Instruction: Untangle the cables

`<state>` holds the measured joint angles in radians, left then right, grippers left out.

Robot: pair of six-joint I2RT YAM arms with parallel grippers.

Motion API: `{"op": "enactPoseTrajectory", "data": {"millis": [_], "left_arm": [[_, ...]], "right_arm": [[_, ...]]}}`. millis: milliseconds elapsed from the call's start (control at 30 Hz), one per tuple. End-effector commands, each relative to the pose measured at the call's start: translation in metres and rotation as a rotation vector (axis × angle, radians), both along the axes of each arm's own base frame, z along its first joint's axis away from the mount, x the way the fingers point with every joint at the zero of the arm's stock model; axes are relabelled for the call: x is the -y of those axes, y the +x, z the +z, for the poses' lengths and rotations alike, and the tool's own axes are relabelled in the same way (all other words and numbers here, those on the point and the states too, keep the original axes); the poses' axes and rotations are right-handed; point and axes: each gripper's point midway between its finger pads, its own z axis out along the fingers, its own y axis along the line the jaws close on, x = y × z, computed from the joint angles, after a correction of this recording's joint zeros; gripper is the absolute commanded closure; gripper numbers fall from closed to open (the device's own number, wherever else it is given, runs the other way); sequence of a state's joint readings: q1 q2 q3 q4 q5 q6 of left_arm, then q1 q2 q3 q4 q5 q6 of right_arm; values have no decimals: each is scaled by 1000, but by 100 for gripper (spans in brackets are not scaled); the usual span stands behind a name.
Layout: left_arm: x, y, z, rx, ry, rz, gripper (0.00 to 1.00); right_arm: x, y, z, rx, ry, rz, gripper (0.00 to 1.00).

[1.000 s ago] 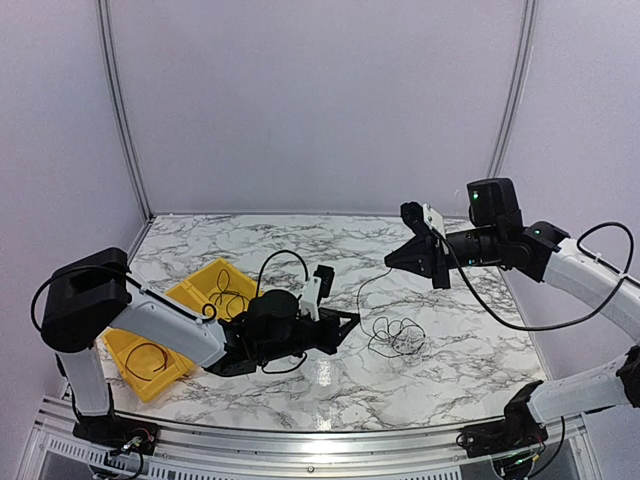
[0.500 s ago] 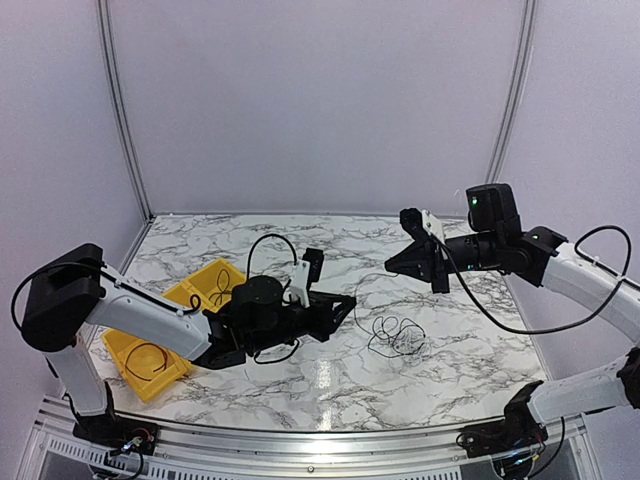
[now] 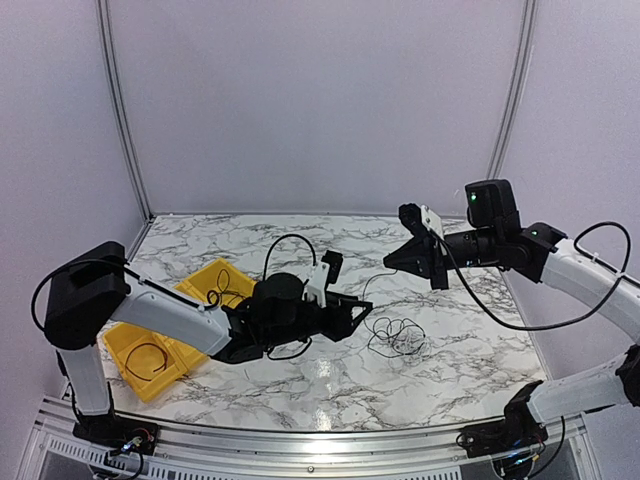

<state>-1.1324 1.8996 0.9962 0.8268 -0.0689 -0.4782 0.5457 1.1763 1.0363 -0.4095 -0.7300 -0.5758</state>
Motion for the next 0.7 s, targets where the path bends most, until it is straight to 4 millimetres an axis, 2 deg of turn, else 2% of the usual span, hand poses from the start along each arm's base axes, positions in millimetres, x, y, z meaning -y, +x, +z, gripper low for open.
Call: {"op": "enactPoseTrajectory", "data": {"millis": [0, 67, 100, 167, 200, 233, 333, 367, 433, 500, 533, 667], "left_arm": [[12, 9, -4, -4, 8, -41, 58], [17, 13, -2, -15, -8, -55, 71], [17, 15, -1, -22, -17, -55, 84], [14, 19, 5, -24, -28, -41, 99], [10, 18, 10, -16, -32, -34, 100], [7, 18, 16, -10, -40, -28, 100], [-12, 9, 51, 30, -84, -26, 100], [-20, 4, 68, 47, -107, -27, 100], [-41, 0, 101, 88, -146, 3, 100], [-63, -7, 131, 126, -165, 26, 100], [-77, -12, 153, 150, -189, 41, 100], [-124, -22, 181, 170, -159, 118, 100]], "right_arm": [[-2, 0, 19, 19, 28, 11, 100], [-2, 0, 19, 21, 27, 9, 100], [-1, 0, 19, 22, 26, 7, 100], [1, 1, 18, 22, 25, -2, 100], [3, 2, 16, 24, 24, -12, 100], [6, 5, 14, 25, 25, -31, 94], [30, 22, 8, 30, 49, -132, 62], [38, 26, 6, 38, 58, -162, 55], [50, 28, -9, 41, 43, -202, 48], [53, 25, -29, 33, 26, -204, 44], [53, 23, -39, 23, 26, -195, 43], [54, 22, -77, -12, -26, -178, 42]]}}
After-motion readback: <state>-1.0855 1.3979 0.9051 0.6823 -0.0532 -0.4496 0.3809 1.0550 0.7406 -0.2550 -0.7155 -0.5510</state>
